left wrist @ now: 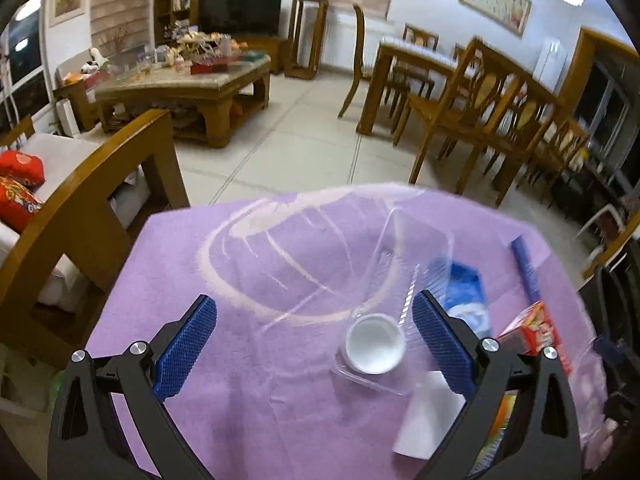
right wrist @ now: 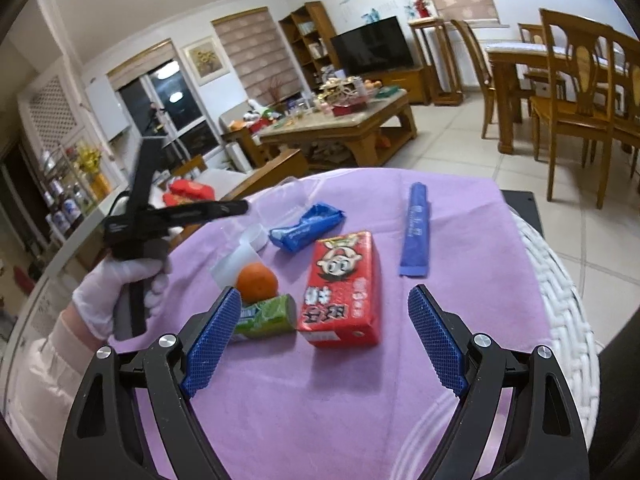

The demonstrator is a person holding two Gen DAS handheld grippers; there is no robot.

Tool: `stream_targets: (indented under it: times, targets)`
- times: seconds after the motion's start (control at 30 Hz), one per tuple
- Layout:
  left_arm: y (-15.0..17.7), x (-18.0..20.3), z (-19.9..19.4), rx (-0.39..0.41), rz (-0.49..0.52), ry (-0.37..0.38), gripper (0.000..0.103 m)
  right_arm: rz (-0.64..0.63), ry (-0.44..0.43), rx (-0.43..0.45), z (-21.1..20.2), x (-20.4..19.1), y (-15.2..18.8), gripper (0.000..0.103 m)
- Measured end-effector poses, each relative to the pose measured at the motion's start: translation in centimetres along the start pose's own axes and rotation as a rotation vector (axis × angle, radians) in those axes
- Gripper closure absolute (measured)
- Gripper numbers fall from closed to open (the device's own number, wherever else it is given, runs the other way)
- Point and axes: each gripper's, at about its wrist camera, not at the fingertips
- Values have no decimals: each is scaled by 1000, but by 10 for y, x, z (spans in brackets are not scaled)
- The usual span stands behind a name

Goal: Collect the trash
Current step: 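Grasp the clear plastic tray with the left tool while the right tool grasps the white cup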

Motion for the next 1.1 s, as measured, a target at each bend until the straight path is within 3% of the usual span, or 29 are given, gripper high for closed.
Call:
stream_targets:
  times: [0.03, 0.07, 0.1, 0.13, 0.27, 0.37, 0.5, 0.57, 0.77, 0.83, 0.93, 1.1]
  targets:
    - [2, -1, 4, -10, -7, 4, 21, -35, -2, -4, 1, -7, -3, 37]
    - [7, -6, 10, -28, -34, 15, 40, -62, 6, -7, 4, -13, -8, 46]
    - [10, -9, 11, -29, -56, 25, 42, -96, 10, -10, 5, -22, -15, 49]
    - [14, -13, 10, -12, -86, 44, 43, -123, -7, -13, 6, -31, -23, 54]
    - [29, -30, -1, 64, -210, 118, 44, -202, -66, -76, 30, -75, -57, 55]
    - [34, -35, -6, 85, -219, 127, 44, -305, -12, -159, 76, -111, -75, 55]
    - [32, -33, -9, 95, -214, 139, 44, -368, 53, -346, 149, -131, -84, 55]
    - [33, -33, -10, 94, -209, 140, 44, -412, 126, -404, 181, -133, -83, 64]
    - [28, -38, -7, 91, -222, 165, 41, -498, 215, -537, 225, -137, -74, 74]
    - [27, -36, -6, 86, -210, 161, 41, -502, 225, -569, 234, -136, -70, 89]
    - [26, -34, -6, 88, -210, 164, 41, -489, 202, -551, 236, -139, -67, 97]
    - [26, -32, -5, 90, -192, 155, 42, -421, 189, -446, 217, -136, -77, 97]
Point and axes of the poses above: each gripper's, at about its wrist camera, not at the fingertips, and z roughly the way its jaws point, x to its right, y to its underside, and after that the axes turned 15 degrees about z, right-handed
